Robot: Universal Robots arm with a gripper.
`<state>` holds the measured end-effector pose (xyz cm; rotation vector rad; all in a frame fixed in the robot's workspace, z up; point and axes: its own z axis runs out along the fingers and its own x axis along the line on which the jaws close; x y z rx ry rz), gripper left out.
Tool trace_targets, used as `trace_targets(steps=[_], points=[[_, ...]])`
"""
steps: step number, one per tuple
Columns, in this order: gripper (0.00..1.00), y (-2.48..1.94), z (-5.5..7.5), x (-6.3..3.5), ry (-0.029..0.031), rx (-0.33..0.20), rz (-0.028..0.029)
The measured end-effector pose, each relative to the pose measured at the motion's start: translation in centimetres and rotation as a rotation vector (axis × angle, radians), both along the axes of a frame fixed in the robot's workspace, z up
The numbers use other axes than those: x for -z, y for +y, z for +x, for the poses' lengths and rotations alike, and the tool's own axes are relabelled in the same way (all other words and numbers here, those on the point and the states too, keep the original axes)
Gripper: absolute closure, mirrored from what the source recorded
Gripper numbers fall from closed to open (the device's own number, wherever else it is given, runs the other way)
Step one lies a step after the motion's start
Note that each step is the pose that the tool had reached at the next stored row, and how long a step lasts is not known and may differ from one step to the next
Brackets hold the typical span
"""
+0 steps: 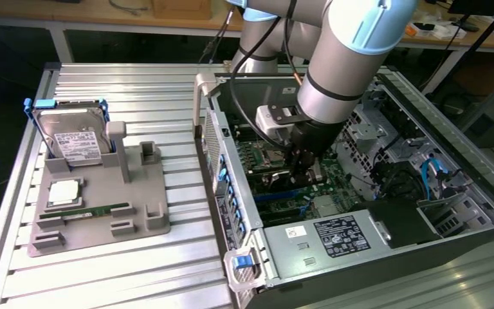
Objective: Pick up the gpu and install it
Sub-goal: 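Insert the gpu into the slot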
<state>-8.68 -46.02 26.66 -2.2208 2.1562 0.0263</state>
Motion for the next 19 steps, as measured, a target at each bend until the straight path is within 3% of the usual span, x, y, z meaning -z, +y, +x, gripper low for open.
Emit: trace_targets(steps=[7, 19], points=[[0.73, 0.0, 0.04, 0.02, 0.0003, 0.0, 0.0029], [0.73, -0.16, 0.03, 0.03, 0.0005, 0.012, 0.0027]])
